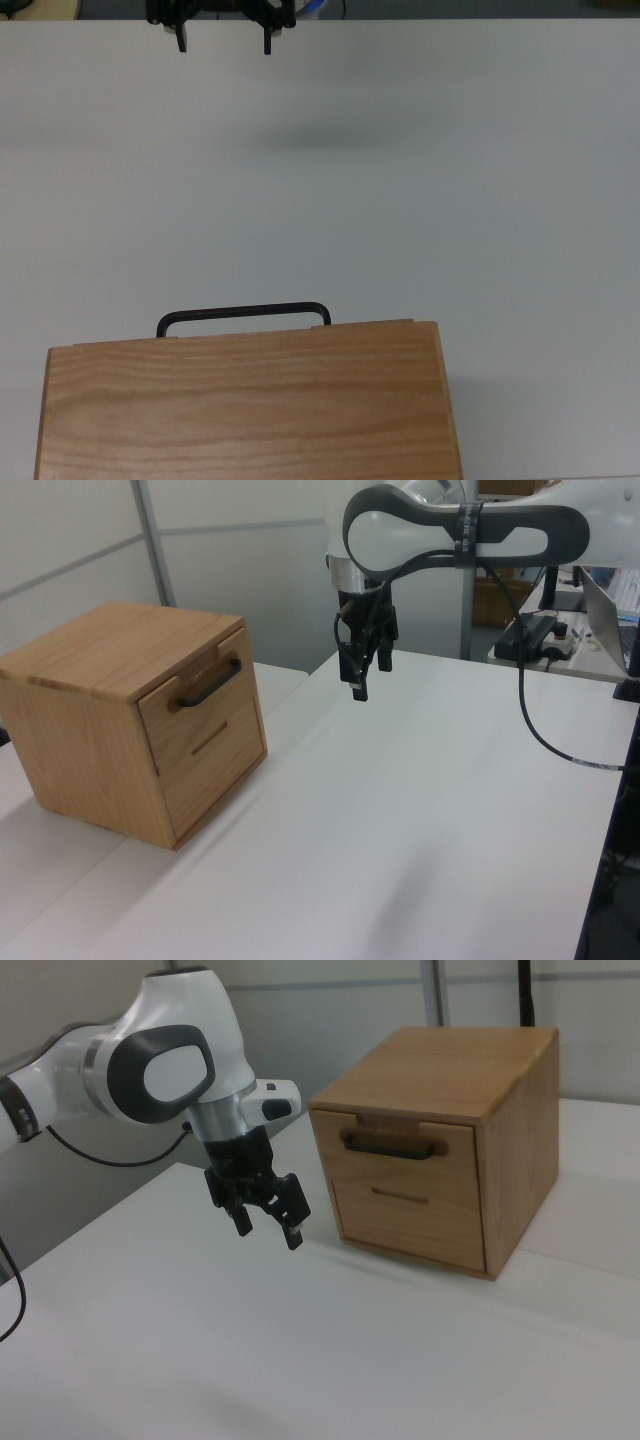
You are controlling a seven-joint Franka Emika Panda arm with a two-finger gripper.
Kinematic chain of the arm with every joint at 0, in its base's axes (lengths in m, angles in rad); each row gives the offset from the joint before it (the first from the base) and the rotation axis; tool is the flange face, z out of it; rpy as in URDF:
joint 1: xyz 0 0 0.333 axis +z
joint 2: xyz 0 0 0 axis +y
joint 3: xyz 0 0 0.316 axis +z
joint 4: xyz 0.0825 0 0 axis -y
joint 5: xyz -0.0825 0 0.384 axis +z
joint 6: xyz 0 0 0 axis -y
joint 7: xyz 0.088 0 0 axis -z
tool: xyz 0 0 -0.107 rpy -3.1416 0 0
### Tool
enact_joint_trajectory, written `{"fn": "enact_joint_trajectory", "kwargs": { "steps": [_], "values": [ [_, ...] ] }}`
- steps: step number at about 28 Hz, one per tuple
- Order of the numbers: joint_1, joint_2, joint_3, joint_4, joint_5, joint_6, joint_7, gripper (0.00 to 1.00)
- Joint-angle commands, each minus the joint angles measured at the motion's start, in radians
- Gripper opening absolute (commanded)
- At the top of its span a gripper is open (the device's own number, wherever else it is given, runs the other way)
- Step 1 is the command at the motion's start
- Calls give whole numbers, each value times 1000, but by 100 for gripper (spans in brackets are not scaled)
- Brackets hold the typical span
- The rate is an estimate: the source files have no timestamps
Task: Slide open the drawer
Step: 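Open the gripper wide above the table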
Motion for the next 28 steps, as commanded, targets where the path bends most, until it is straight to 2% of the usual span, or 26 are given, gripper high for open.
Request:
{"fn": "enact_joint_trajectory", "kwargs": {
  "steps": [1,11,13,20,23,28],
  "values": [
    [-7,-10,-4,-3,30,-4,13,100],
    [-21,-2,-9,2,49,2,311,100],
    [-24,-2,-9,2,50,2,419,100],
    [-33,-10,-10,22,103,-7,795,100],
    [-39,-19,-10,23,103,-8,962,100],
    [-38,-22,-7,23,98,-8,1141,100]
  ]
}}
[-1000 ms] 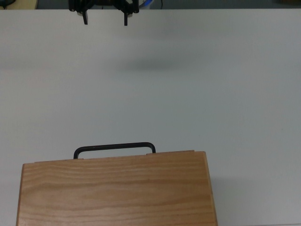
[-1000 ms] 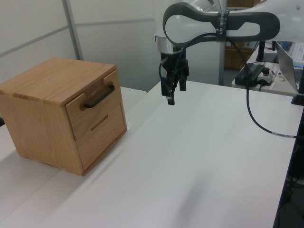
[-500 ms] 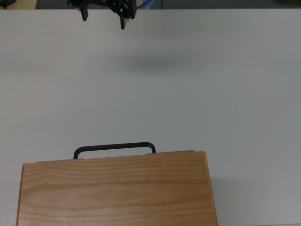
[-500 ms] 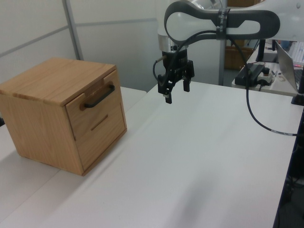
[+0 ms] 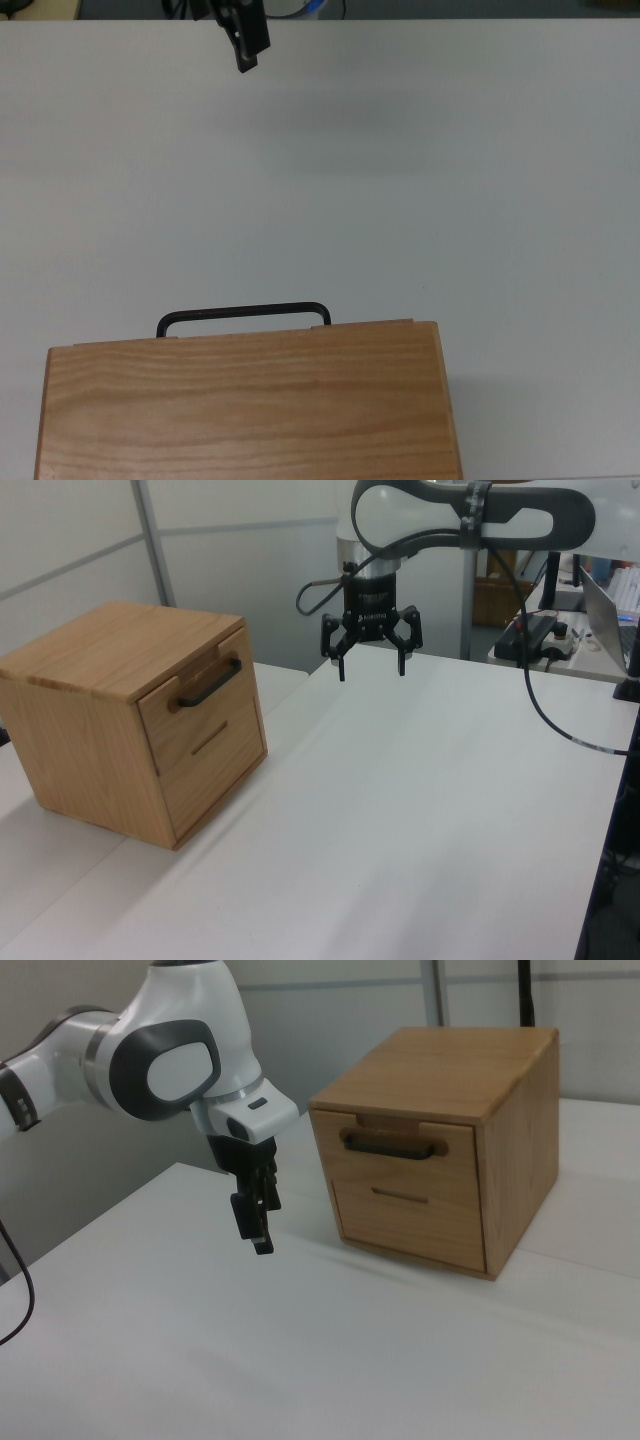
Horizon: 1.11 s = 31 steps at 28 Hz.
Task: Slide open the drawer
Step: 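Open the gripper wide above the table, then move the open gripper to the black handle of the upper drawer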
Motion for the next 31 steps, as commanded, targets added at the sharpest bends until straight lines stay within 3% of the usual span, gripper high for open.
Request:
{"fn": "enact_joint_trajectory", "kwargs": {
  "steps": [1,8,15,21,31],
  "values": [
    [-2,-15,0,0,15,-8,196,100],
    [-1,-3,6,-3,21,15,436,100],
    [9,0,10,-33,23,206,635,100],
    [30,31,17,-66,15,405,640,100],
    [32,161,18,-69,7,810,634,100]
  ]
}}
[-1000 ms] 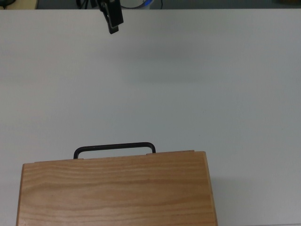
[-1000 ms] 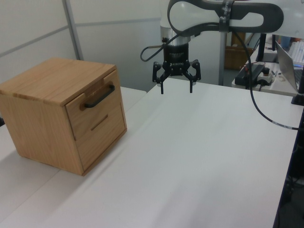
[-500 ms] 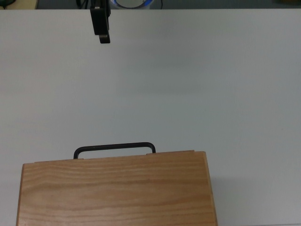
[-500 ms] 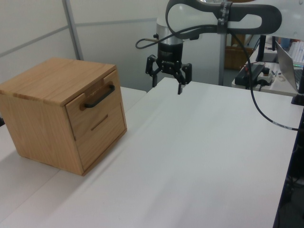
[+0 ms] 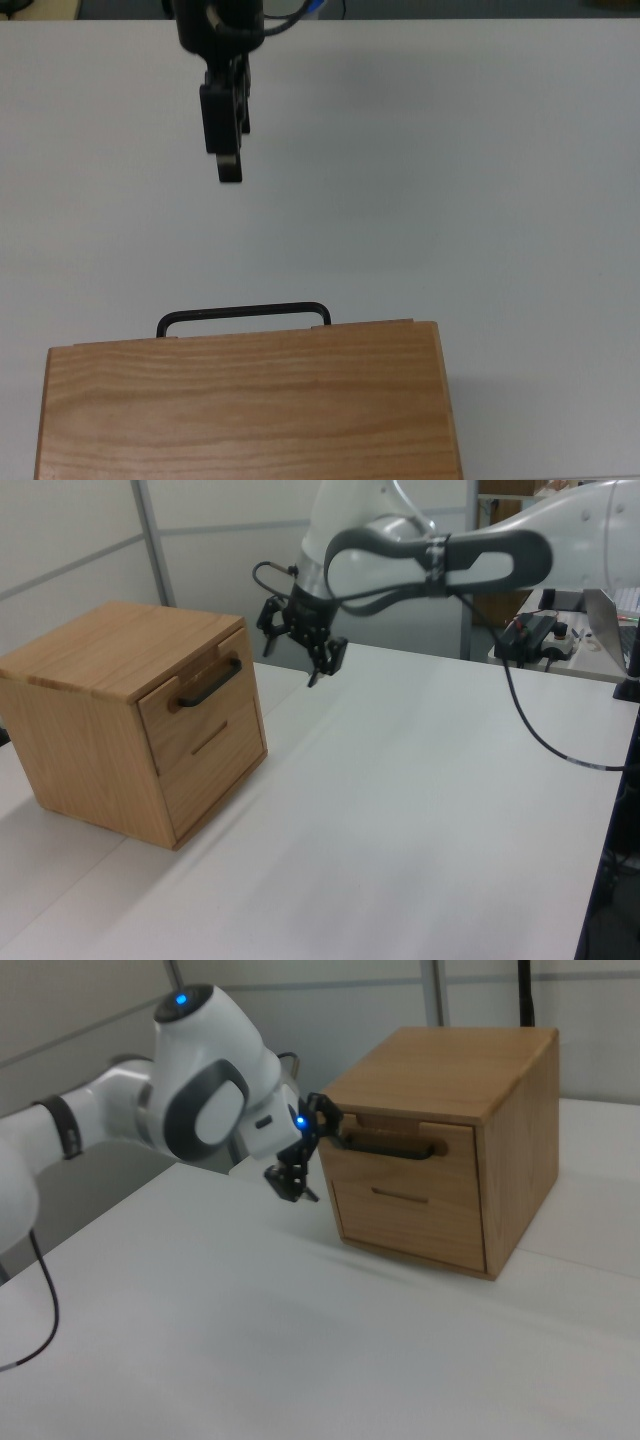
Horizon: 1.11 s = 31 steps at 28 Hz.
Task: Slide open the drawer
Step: 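Move the open gripper to the black handle of the upper drawer, then close the gripper around the black drawer handle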
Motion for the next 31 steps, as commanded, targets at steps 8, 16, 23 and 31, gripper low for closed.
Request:
{"fn": "enact_joint_trajectory", "kwargs": {
  "steps": [8,16,23,31],
  "values": [
    [11,156,-3,9,3,428,12,100],
    [11,265,-1,35,1,627,11,96],
    [13,323,7,51,3,742,11,96],
    [20,337,19,54,4,790,11,59]
  ]
}}
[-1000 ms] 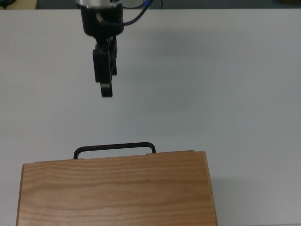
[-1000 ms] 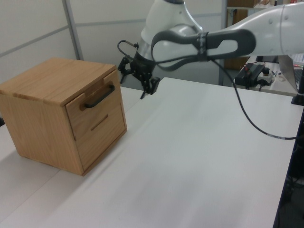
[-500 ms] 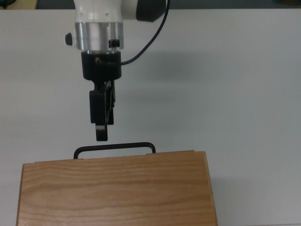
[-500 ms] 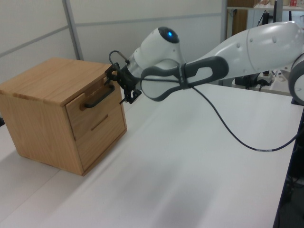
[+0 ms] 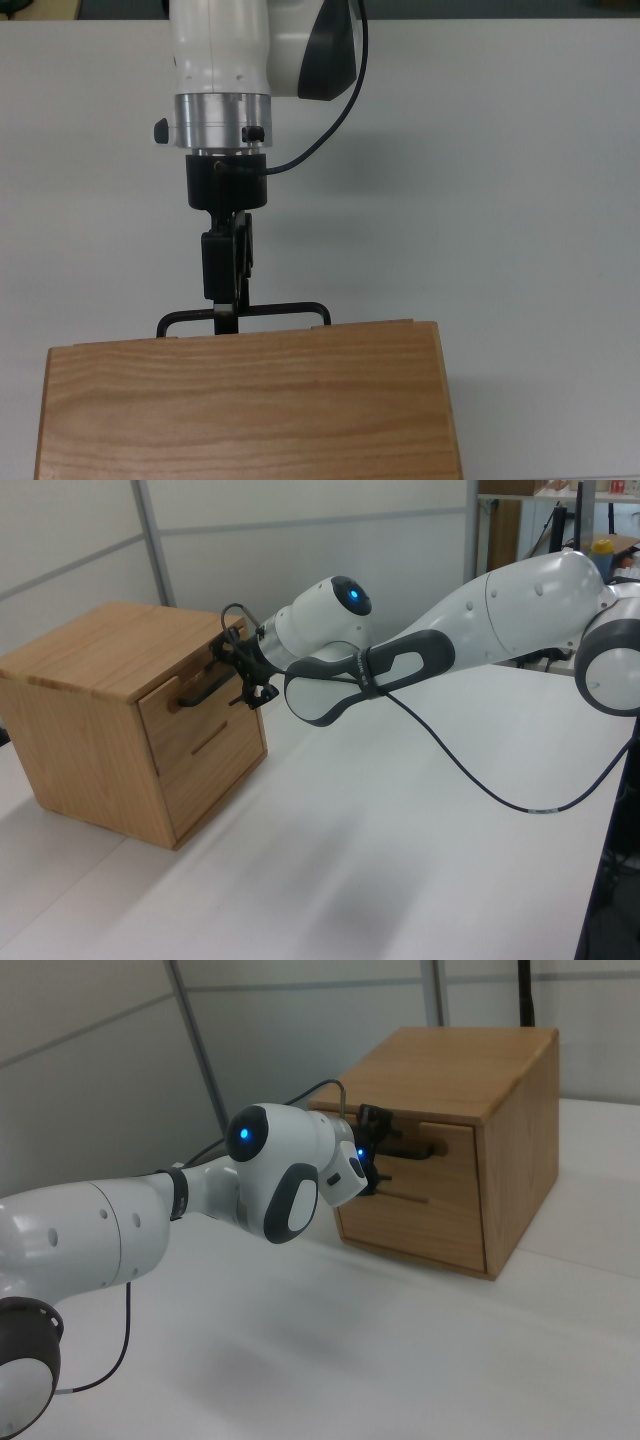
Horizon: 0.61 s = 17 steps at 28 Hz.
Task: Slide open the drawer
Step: 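Close the gripper around the black drawer handle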
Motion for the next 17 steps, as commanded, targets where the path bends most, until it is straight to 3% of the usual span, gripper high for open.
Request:
{"fn": "enact_joint_trajectory", "kwargs": {
  "steps": [1,3,4,11,17],
  "values": [
    [16,12,3,23,4,13,11,55],
    [19,12,3,23,6,13,12,45],
    [19,12,3,23,8,13,15,36],
    [19,9,3,23,15,13,18,3],
    [19,-4,4,20,20,12,18,0]
  ]
}}
